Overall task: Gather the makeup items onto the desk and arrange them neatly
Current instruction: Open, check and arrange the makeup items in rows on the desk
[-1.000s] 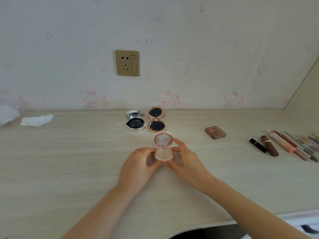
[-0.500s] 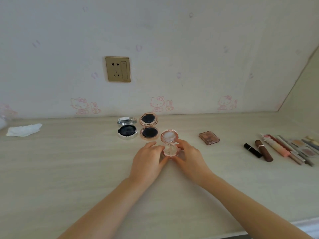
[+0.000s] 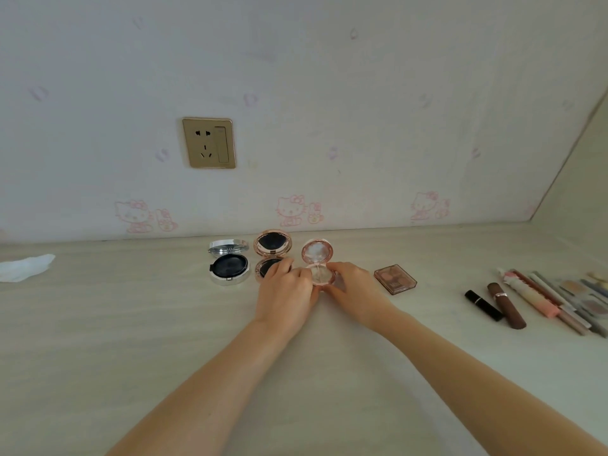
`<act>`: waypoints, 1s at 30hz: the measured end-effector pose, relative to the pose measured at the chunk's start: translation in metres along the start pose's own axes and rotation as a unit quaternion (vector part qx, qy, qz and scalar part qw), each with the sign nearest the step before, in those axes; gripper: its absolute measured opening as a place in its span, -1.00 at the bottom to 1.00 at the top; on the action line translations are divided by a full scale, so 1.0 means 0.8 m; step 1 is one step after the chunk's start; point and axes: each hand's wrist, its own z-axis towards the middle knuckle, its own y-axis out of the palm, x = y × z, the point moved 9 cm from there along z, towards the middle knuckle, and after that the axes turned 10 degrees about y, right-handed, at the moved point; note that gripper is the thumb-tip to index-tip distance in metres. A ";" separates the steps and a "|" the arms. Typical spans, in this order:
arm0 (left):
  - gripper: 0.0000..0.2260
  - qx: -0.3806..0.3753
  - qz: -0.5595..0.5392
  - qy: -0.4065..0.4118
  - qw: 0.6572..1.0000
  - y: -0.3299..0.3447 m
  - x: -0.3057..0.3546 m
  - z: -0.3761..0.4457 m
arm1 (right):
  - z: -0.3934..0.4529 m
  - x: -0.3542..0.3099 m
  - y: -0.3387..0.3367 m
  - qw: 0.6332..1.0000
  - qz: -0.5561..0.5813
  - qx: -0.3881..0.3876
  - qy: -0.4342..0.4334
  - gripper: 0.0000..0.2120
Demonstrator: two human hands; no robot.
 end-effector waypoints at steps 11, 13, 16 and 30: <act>-0.79 0.011 0.016 -0.019 1.000 0.007 -0.016 0.011 | 0.018 -0.008 0.000 1.000 -0.002 -0.007 -0.012 -0.72; -0.80 0.012 0.015 -0.018 1.000 0.012 -0.020 0.010 | 0.019 -0.011 0.000 1.000 0.001 -0.008 -0.016 -0.72; -0.80 0.016 0.010 -0.018 1.000 0.017 -0.025 0.008 | 0.021 -0.012 0.002 1.000 0.006 -0.012 -0.013 -0.71; -0.84 0.041 -0.017 -0.046 0.998 0.021 -0.030 0.004 | 0.058 -0.012 -0.007 0.997 0.036 -0.005 0.073 -0.44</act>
